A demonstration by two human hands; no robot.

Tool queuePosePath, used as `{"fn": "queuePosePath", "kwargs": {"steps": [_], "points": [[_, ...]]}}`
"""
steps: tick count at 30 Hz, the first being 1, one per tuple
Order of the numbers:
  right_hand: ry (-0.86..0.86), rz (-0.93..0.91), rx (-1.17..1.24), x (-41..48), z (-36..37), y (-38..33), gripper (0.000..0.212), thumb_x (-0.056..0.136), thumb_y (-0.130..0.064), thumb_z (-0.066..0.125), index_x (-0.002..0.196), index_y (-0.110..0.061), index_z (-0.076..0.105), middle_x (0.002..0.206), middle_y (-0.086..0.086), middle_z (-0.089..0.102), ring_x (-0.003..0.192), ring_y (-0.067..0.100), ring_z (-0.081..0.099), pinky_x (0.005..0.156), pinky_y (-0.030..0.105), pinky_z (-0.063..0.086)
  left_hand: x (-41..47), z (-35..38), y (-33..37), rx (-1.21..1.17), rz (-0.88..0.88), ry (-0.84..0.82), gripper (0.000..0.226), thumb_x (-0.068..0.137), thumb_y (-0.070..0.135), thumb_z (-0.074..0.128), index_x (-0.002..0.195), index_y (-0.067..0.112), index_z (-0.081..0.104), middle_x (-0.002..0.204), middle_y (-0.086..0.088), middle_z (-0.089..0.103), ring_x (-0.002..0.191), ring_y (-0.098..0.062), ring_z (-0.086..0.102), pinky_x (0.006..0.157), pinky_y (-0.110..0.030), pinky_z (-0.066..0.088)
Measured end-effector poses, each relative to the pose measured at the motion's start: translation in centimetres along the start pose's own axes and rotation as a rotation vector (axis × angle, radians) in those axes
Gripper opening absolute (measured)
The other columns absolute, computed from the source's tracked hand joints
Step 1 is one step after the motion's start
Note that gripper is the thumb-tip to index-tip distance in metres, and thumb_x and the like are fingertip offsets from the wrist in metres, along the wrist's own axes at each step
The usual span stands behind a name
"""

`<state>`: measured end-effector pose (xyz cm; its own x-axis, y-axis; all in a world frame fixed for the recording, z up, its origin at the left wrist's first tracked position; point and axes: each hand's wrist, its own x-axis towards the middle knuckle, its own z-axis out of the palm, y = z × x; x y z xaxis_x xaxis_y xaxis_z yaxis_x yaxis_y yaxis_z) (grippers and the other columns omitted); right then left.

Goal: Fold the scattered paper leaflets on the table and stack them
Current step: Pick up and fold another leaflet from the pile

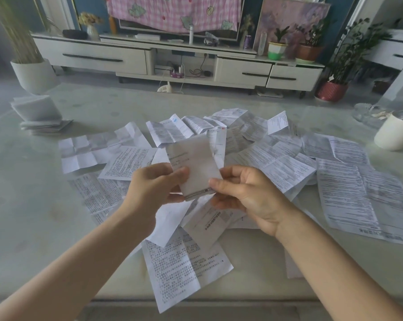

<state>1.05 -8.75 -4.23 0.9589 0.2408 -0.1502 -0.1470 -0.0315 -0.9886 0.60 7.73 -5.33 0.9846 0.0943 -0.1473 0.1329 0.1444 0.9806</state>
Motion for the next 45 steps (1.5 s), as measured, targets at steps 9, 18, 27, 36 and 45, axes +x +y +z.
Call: {"fn": "queuePosePath", "kwargs": {"steps": [9, 18, 27, 36, 45], "points": [[0.277, -0.017, -0.109, -4.8, -8.4, -0.8, 0.011, 0.088, 0.001, 0.058, 0.080, -0.005, 0.061, 0.061, 0.003, 0.061, 0.044, 0.006, 0.058, 0.046, 0.016, 0.047, -2.3, 7.1, 0.0, 0.188, 0.046, -0.213, 0.024, 0.092, 0.014, 0.055, 0.071, 0.008, 0.066, 0.065, -0.003, 0.068, 0.053, -0.010, 0.063, 0.048, -0.019, 0.049], [1.163, -0.097, -0.257, -11.4, -28.3, 3.1, 0.015, 0.085, 0.006, 0.054, 0.096, 0.002, 0.063, 0.057, 0.003, 0.054, 0.030, 0.003, 0.046, 0.035, 0.012, 0.039, -3.0, 19.7, 0.9, 0.338, 0.081, -0.512, 0.017, 0.090, 0.008, 0.055, 0.076, 0.010, 0.065, 0.071, -0.004, 0.065, 0.062, -0.012, 0.060, 0.053, -0.017, 0.048], [1.229, 0.213, -0.626, -12.7, -35.4, 6.6, 0.029, 0.078, -0.009, 0.051, 0.051, -0.009, 0.041, 0.052, 0.015, 0.038, 0.060, 0.030, 0.043, 0.054, 0.033, 0.035, -3.6, 27.9, -3.6, 0.672, 0.185, -0.628, 0.025, 0.090, 0.012, 0.051, 0.077, 0.030, 0.062, 0.089, 0.009, 0.066, 0.090, -0.014, 0.062, 0.079, -0.027, 0.050], [1.284, 0.105, -0.452, -13.4, -36.1, 5.2, 0.039, 0.093, -0.028, 0.046, 0.059, -0.009, 0.044, 0.070, 0.015, 0.052, 0.077, 0.040, 0.060, 0.079, 0.049, 0.049, -1.7, 28.9, -6.3, 1.203, 0.665, -0.765, 0.068, 0.086, 0.048, 0.058, 0.143, 0.023, 0.032, 0.152, 0.004, 0.028, 0.141, -0.014, 0.020, 0.112, -0.028, 0.020], [1.297, -0.129, -0.424, -13.0, -33.5, 3.6, 0.020, 0.086, -0.015, 0.053, 0.083, 0.001, 0.065, 0.083, 0.010, 0.065, 0.078, 0.025, 0.055, 0.071, 0.031, 0.047, -1.0, 29.5, -7.1, 1.369, 0.761, -0.694, 0.044, 0.087, 0.052, 0.053, 0.120, 0.024, 0.055, 0.122, 0.007, 0.059, 0.111, -0.018, 0.054, 0.091, -0.028, 0.039]]}}
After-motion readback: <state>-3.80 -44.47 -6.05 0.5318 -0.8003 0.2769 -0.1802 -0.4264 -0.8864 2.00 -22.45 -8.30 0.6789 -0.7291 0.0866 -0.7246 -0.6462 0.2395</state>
